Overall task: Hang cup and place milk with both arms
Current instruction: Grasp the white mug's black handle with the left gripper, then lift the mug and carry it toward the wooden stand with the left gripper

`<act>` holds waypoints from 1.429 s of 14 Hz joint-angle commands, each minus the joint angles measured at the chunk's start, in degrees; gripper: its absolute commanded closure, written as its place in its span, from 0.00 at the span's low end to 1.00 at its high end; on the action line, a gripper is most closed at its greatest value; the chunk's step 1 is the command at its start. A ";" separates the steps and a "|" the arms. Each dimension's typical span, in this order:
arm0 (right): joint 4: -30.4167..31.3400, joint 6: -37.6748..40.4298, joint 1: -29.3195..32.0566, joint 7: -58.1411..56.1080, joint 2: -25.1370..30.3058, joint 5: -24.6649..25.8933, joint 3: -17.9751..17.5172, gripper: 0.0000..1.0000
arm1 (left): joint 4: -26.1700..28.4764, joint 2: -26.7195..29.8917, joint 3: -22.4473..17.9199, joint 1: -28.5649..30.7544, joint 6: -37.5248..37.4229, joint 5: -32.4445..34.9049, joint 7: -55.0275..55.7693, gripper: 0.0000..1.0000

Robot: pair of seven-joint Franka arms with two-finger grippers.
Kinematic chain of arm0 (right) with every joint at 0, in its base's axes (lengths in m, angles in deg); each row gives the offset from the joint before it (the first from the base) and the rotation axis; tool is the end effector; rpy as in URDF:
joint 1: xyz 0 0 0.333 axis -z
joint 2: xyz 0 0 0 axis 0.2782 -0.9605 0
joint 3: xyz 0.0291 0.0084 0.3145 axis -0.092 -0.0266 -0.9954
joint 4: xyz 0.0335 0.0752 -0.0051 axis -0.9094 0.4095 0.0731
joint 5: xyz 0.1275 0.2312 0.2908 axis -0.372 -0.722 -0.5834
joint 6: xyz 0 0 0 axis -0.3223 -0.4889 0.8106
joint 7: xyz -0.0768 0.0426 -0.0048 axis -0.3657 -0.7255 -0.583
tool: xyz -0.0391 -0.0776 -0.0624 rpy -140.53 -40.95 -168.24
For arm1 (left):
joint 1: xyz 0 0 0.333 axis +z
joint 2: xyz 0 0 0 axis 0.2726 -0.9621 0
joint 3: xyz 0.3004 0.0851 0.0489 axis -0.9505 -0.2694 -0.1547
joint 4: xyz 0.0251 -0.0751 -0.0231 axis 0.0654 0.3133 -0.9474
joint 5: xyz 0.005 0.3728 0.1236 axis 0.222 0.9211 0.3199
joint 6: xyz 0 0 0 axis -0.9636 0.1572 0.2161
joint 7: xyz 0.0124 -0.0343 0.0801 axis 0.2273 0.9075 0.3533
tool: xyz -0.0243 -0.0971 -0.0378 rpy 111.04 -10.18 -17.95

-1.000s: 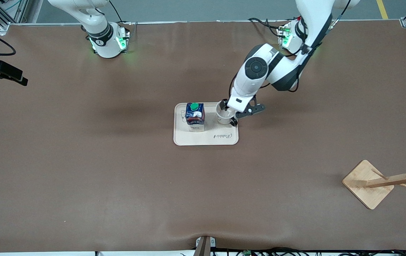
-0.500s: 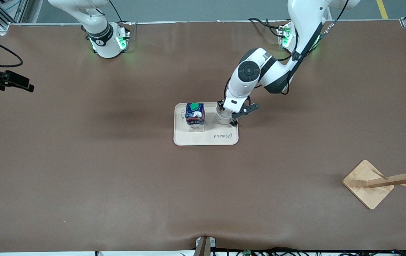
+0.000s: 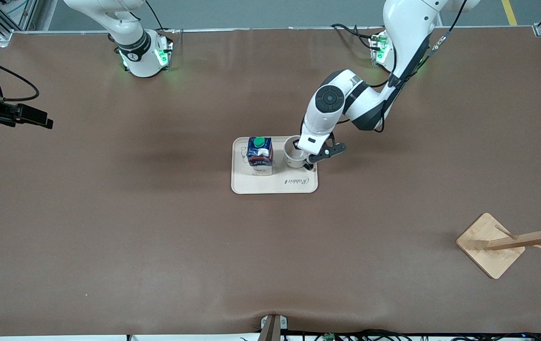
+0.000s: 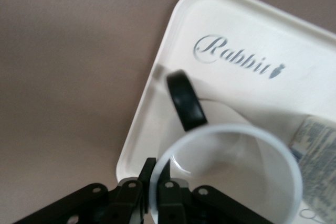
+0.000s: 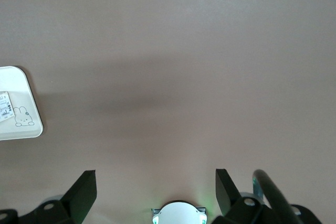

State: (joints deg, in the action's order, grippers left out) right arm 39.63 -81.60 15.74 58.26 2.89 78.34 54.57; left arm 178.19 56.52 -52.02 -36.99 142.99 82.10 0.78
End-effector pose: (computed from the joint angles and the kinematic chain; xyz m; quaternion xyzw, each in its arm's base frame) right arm 0.5477 -0.0353 0.5857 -0.9936 0.0424 0.1009 0.0268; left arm 0.4347 -0.3966 0.2335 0.9805 0.1897 -0.0442 0.0256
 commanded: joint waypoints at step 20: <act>-2.37 7.10 -6.09 0.19 -10.56 -2.71 0.00 0.00 | -25.68 10.69 -1.64 20.80 -37.53 11.09 -50.15 1.00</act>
State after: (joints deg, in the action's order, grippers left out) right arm 39.57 -74.88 11.20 58.27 -3.90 76.20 54.40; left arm 152.43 65.11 -53.96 -18.53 107.37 92.19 -43.81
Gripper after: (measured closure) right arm 0.000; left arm 0.938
